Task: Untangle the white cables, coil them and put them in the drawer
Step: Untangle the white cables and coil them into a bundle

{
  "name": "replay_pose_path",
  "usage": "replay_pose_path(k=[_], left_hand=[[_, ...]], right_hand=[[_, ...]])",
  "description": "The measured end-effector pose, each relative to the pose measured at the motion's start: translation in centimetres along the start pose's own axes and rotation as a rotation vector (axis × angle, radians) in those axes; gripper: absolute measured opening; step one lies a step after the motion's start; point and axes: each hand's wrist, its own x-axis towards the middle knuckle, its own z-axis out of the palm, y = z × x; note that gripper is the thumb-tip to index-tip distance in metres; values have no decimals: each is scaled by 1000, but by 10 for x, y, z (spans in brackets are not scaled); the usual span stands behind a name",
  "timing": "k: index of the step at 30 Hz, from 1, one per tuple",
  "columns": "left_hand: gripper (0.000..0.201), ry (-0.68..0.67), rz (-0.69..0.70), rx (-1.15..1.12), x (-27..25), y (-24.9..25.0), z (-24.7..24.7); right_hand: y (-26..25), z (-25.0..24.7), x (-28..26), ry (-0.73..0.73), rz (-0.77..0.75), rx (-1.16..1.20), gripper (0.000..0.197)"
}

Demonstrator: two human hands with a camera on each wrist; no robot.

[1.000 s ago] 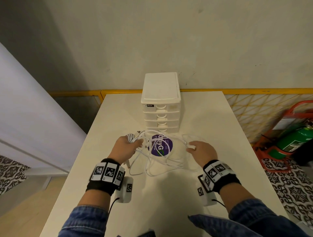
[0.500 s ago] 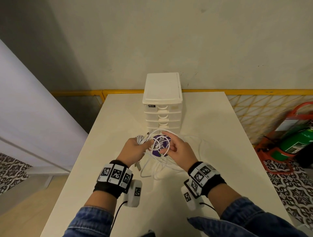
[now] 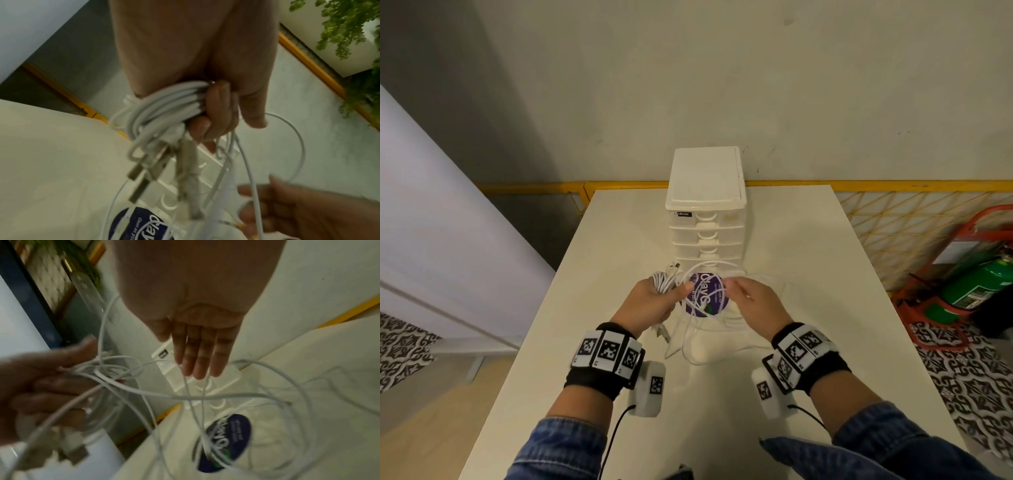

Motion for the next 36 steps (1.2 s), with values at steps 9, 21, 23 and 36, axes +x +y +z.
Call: replay_pose_path(k=[9,21,23,36], left_hand=[[35,101,38,27,3,3,0],[44,405,-77,146,4,-4,-46],[39,387,-60,114,5,-1,-38],[32,405,54,26,-3,26,-25]], right_hand=[[-8,25,-6,-342,-88,83,14],[63,-67,6,328,321,-164,32],[60,-59,5,291,383,-241,42],[-6,-5,-5,64,-163,90,19]])
